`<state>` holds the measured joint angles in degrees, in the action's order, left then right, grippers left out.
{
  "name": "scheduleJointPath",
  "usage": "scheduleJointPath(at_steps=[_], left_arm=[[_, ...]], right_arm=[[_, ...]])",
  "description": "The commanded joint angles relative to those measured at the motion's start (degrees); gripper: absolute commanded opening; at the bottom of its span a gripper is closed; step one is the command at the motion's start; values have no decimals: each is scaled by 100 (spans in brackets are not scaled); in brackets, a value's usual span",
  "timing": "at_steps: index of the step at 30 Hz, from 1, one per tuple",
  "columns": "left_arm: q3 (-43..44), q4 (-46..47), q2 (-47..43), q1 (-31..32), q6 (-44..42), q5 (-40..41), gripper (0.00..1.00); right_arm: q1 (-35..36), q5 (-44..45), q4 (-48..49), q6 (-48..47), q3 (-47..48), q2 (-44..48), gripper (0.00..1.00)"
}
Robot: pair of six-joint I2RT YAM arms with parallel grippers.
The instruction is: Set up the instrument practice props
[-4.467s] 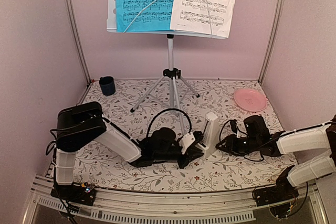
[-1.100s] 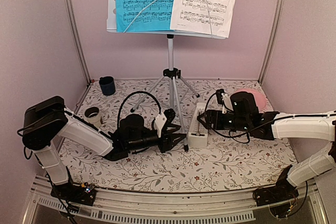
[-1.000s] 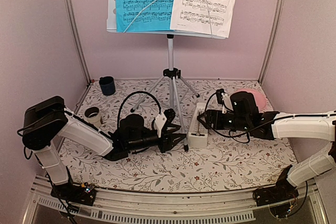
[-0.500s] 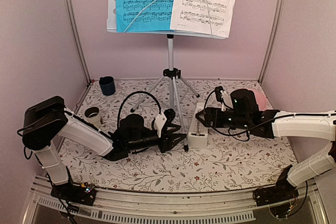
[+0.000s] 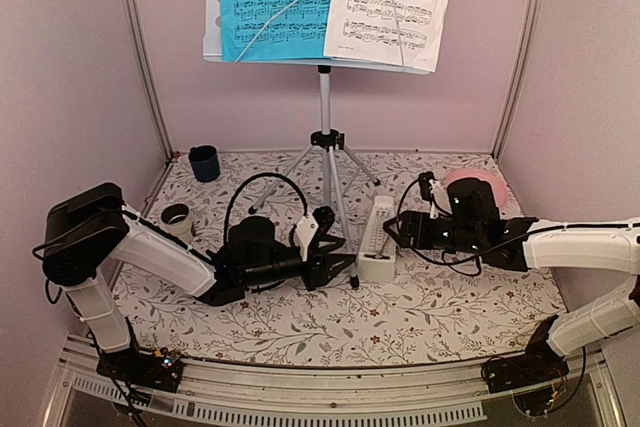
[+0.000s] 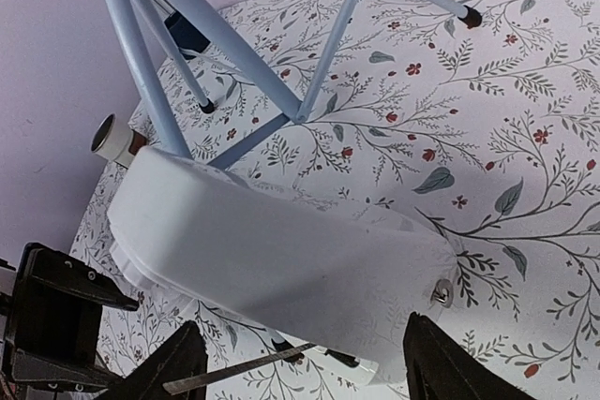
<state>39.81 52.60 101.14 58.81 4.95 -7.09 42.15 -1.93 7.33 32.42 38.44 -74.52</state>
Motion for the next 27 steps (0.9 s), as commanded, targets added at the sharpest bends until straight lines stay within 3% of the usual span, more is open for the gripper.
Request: scheduleJointPath(at_steps=[1,14,22,27], left_arm=[[134,-42,1,-72,-7,-70,47],[193,-321,-107,-111,-10,9,48],[-72,-576,-549,-434,226,-11,48],[-259,-1065,-1219,-898,335,-47,49]], right_arm=[[-147,260,-64,178,-270,398,72],[-1074,22,-269,258,-1126,964,70],[-1531,-231,-822,-45,-748,1840,77],[-2299,-895,-946,-252,-496,2068,83]])
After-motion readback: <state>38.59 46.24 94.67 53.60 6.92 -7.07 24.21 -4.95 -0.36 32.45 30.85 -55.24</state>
